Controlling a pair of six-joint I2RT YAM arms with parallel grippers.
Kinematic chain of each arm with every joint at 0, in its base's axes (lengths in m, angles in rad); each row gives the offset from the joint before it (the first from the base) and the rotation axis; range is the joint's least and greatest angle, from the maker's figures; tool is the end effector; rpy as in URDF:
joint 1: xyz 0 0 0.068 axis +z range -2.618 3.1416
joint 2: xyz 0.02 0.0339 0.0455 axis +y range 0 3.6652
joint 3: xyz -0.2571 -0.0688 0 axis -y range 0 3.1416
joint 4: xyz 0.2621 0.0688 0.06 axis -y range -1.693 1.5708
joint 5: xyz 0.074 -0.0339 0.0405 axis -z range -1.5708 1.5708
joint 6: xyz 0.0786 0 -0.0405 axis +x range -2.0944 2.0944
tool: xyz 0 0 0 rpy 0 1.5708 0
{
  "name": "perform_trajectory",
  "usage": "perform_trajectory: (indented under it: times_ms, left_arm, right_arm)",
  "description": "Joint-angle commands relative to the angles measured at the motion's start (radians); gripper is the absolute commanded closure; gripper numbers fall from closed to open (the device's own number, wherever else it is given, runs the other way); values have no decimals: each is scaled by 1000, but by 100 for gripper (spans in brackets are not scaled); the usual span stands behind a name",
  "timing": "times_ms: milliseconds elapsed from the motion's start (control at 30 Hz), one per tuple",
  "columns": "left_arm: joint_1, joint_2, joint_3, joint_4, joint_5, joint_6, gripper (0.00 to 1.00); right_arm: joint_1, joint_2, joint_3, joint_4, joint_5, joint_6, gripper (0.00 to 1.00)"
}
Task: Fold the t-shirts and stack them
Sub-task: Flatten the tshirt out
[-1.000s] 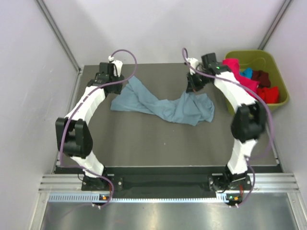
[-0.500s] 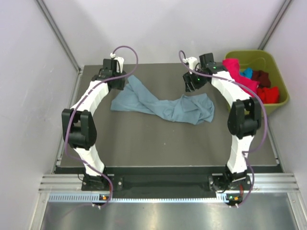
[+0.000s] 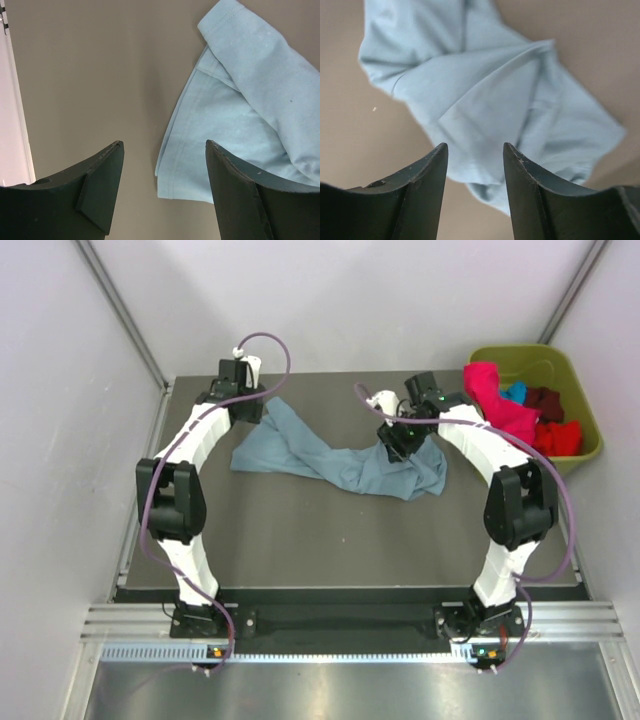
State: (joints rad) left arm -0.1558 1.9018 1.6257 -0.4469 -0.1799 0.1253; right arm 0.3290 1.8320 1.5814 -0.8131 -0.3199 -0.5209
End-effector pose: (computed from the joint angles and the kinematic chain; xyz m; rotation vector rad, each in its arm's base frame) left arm 0.4819 -0.0615 0.2428 0.2280 2.2755 0.1903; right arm 0.3965 0.1615 0.2251 -1.1651 2.3123 0.3512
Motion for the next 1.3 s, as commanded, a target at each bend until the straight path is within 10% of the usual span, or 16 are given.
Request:
perform_trajectory:
  times_ms: [0, 1267]
  left_arm:
    - [4, 3, 42, 40, 13, -13, 28]
    - [7, -14, -32, 63, -1, -52, 28]
  right_arm:
    - [18, -24, 2, -18, -28, -45, 52]
    - [104, 116, 40, -14, 102, -51, 69]
